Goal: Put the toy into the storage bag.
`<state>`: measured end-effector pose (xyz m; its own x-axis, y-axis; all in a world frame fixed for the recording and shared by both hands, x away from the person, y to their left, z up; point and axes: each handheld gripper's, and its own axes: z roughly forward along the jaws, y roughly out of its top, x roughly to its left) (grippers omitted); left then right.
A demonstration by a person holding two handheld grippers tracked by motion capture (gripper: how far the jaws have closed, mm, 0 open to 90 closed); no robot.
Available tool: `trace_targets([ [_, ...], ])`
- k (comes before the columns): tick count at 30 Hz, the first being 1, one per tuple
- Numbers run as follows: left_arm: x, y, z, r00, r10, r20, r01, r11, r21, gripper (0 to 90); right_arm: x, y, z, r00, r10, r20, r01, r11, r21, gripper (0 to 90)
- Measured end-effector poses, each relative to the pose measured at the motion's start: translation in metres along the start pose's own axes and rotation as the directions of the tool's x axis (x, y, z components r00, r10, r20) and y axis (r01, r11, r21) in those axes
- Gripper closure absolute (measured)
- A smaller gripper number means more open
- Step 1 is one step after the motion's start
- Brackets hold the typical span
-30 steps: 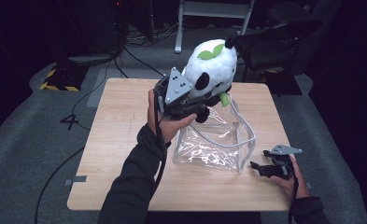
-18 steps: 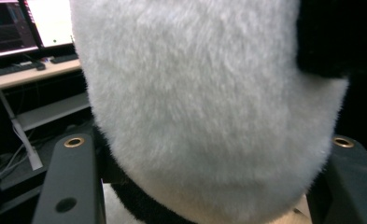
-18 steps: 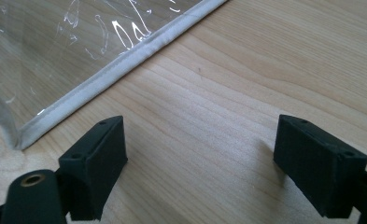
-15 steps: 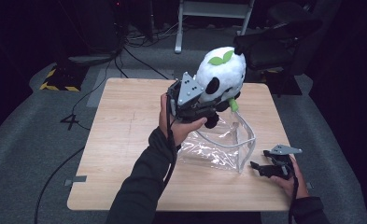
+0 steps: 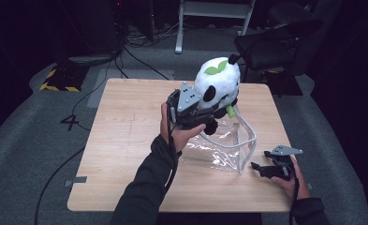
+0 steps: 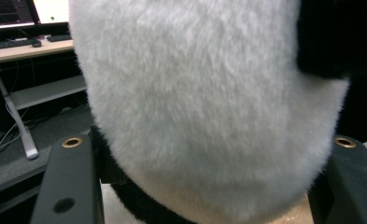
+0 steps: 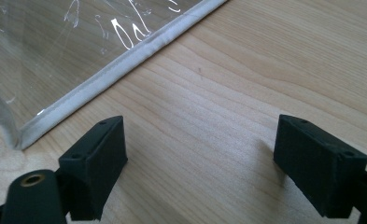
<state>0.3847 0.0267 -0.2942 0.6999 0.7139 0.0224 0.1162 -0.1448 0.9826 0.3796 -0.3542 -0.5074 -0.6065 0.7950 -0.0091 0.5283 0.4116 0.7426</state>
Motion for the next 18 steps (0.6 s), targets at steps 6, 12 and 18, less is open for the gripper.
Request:
trace_targets([
  [6, 0.003, -0.008, 0.002, 0.9993, -0.034, 0.017, 0.034, 0.9994, 0.004, 35.7, 0.0, 0.0, 0.0, 1.0, -0.002, 0.001, 0.002, 1.0, -0.001, 17.0],
  [12, 0.005, -0.012, -0.002, 0.9997, -0.025, 0.008, 0.025, 0.9995, 0.017, 35.9, 0.0, 0.0, 0.0, 1.0, 0.001, 0.0, -0.001, 1.0, 0.0, 17.0],
  [18, 0.006, -0.01, -0.008, 0.9999, -0.008, -0.01, 0.008, 0.9994, 0.035, 36.0, 0.0, 0.0, 0.0, 1.0, 0.001, 0.0, -0.001, 1.0, 0.0, 16.9],
])
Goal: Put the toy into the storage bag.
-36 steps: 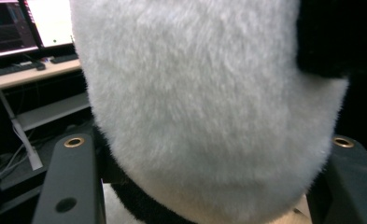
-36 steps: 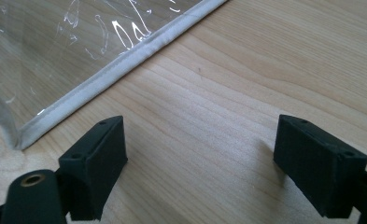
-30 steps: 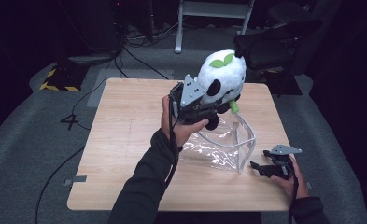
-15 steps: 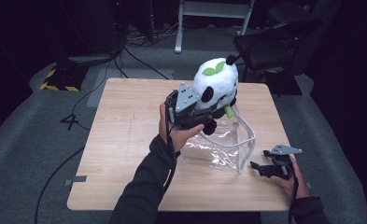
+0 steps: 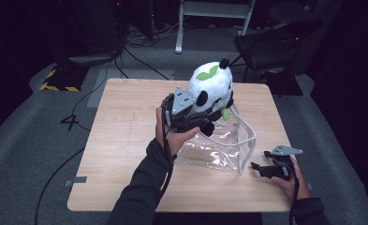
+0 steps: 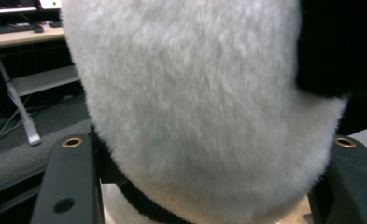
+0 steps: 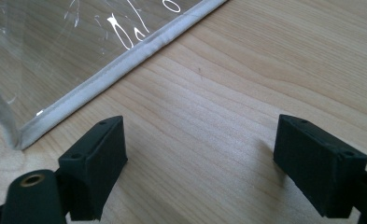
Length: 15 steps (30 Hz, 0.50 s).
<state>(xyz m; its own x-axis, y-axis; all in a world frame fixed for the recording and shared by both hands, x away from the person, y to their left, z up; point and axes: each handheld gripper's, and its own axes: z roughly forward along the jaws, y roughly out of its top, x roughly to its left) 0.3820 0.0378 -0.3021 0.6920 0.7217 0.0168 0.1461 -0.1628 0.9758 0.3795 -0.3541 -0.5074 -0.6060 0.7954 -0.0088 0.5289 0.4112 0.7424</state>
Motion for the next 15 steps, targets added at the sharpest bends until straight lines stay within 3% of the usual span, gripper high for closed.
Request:
trace_targets([
  [3, -0.004, 0.003, -0.001, 0.9992, 0.034, -0.02, -0.034, 0.9992, 0.019, 35.8, 0.0, 0.0, 0.0, 1.0, 0.0, 0.0, 0.0, 1.0, 0.0, 17.0],
  [6, -0.006, 0.007, -0.004, 0.9992, 0.039, -0.005, -0.039, 0.9991, 0.015, 35.9, 0.0, 0.0, 0.0, 1.0, 0.001, 0.0, -0.001, 1.0, 0.0, 16.9],
  [8, -0.009, 0.008, -0.004, 0.9979, 0.062, -0.019, -0.061, 0.9975, 0.035, 36.0, 0.0, 0.0, 0.0, 1.0, 0.0, 0.0, 0.0, 1.0, 0.0, 16.9],
  [15, -0.013, 0.007, -0.003, 0.9962, 0.085, 0.013, -0.086, 0.995, 0.051, 36.0, 0.0, 0.0, 0.0, 1.0, 0.0, 0.0, 0.0, 1.0, 0.0, 16.9],
])
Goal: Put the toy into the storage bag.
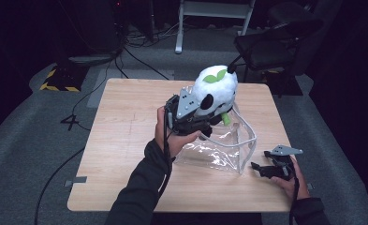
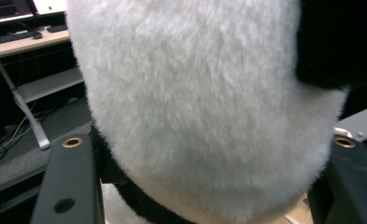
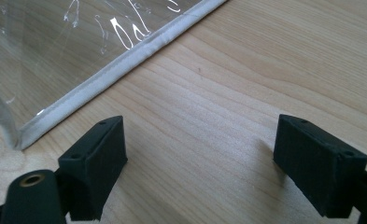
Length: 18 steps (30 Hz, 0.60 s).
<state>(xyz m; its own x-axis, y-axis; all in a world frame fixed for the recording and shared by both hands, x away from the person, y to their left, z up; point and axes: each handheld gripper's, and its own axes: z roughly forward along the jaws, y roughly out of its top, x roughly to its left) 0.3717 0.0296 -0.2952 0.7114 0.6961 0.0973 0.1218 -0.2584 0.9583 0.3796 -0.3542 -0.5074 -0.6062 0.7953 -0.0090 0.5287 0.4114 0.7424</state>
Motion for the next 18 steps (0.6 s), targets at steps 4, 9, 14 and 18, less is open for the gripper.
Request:
trace_targets([
  [4, -0.001, -0.004, 0.01, 0.9999, -0.005, 0.014, 0.005, 0.9993, 0.037, 35.7, 0.0, 0.0, 0.0, 1.0, 0.0, 0.0, 0.0, 1.0, 0.0, 16.9],
  [9, -0.001, -0.01, 0.025, 0.9996, -0.01, 0.027, 0.008, 0.9957, 0.093, 34.7, 0.0, 0.0, 0.0, 1.0, -0.002, 0.0, 0.002, 1.0, -0.001, 17.0],
  [14, 0.0, -0.012, 0.034, 0.9988, -0.027, 0.04, 0.023, 0.9931, 0.115, 33.4, 0.0, 0.0, 0.0, 1.0, -0.002, 0.0, 0.002, 1.0, -0.001, 16.9],
  [18, 0.001, -0.014, 0.039, 0.9988, -0.025, 0.041, 0.019, 0.9889, 0.147, 31.9, 0.0, 0.0, 0.0, 1.0, -0.002, 0.001, 0.002, 1.0, -0.001, 16.9],
])
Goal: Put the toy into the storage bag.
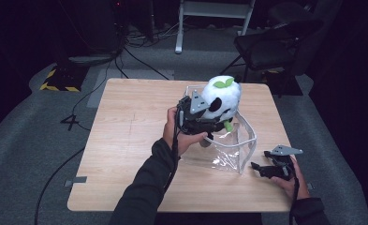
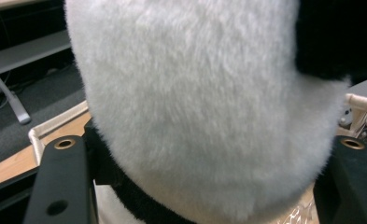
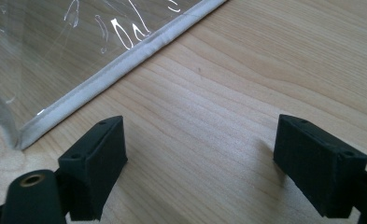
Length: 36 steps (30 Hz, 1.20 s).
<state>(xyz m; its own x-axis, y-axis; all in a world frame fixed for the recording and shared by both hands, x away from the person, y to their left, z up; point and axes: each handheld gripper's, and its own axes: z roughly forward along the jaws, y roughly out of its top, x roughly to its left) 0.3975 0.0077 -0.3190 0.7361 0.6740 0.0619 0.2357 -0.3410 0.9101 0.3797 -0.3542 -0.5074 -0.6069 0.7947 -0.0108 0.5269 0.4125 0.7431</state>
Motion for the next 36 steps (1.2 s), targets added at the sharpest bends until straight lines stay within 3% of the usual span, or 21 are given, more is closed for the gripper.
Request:
trace_targets([
  [12, 0.001, -0.003, 0.019, 1.0, 0.006, 0.005, -0.006, 0.9951, 0.098, 26.8, 0.0, 0.0, 0.0, 1.0, 0.0, 0.0, 0.0, 1.0, 0.0, 16.9],
  [22, 0.004, -0.006, 0.024, 0.9994, -0.03, 0.017, 0.027, 0.9901, 0.138, 21.4, 0.0, 0.0, 0.0, 1.0, 0.002, 0.0, -0.002, 1.0, 0.001, 16.9],
  [36, 0.009, -0.012, 0.03, 0.9973, -0.051, 0.054, 0.036, 0.9694, 0.243, 15.0, 0.0, 0.0, 0.0, 1.0, 0.0, 0.0, 0.0, 1.0, 0.0, 16.9],
])
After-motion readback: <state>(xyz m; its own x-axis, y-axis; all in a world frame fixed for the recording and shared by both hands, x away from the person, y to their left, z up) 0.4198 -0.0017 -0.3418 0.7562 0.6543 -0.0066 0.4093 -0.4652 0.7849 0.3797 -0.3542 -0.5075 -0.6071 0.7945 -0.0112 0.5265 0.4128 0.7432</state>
